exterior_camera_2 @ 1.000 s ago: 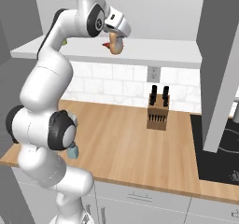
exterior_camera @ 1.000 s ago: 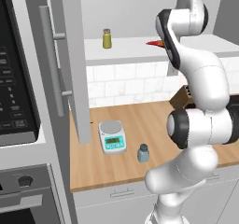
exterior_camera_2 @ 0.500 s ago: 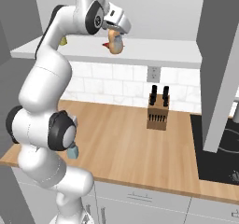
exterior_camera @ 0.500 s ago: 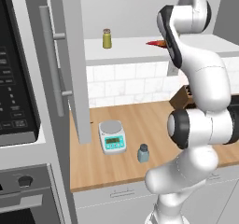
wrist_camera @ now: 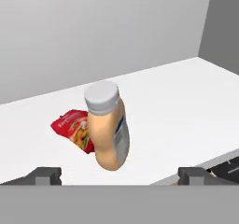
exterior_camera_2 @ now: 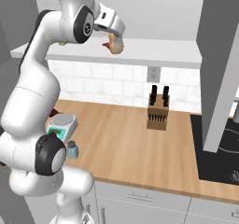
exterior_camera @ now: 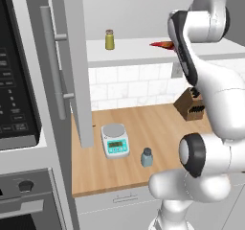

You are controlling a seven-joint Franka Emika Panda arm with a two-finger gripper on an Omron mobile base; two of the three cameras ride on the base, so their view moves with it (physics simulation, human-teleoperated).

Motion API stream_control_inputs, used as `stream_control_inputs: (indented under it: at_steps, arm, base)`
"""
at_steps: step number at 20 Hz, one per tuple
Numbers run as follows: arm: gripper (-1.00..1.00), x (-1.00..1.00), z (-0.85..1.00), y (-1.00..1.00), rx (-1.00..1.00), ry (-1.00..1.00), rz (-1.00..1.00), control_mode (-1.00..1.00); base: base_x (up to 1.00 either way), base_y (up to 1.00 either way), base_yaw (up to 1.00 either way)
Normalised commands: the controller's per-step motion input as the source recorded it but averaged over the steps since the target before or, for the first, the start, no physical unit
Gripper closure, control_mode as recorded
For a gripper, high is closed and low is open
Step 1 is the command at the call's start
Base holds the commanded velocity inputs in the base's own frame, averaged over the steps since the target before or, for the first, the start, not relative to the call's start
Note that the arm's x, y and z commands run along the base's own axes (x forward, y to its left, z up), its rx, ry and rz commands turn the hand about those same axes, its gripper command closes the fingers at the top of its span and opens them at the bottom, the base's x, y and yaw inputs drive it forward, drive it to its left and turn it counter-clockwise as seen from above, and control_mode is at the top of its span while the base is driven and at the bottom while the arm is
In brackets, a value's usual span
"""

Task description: Put the shaker and condiment bottle from the counter next to their counterparts in the cabinet.

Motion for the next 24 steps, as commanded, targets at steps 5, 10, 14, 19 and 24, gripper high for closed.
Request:
stream_control_inputs:
  at_steps: [5, 10, 14, 19, 24]
  arm:
    - [-1.0, -0.76, -0.59, 0.04, 0.0, -0.01, 0.01, -1.0]
    - [-1.0, -0.62, -0.54, 0.0, 0.0, 0.0, 0.0, -1.0]
    - [-1.0, -0.51, -0.45, 0.0, 0.0, 0.0, 0.0, -1.0]
    - [-1.0, -0.68, -0.42, 0.0, 0.02, 0.0, 0.01, -1.0]
    - [-1.0, -0.77, -0.42, 0.0, 0.06, 0.0, 0.02, -1.0]
  base:
    - [0.0, 0.0, 0.0]
    - [0.0, 0.0, 0.0]
    - [0.0, 0.0, 0.0]
    - [0.0, 0.0, 0.0]
    - [0.0, 0.0, 0.0]
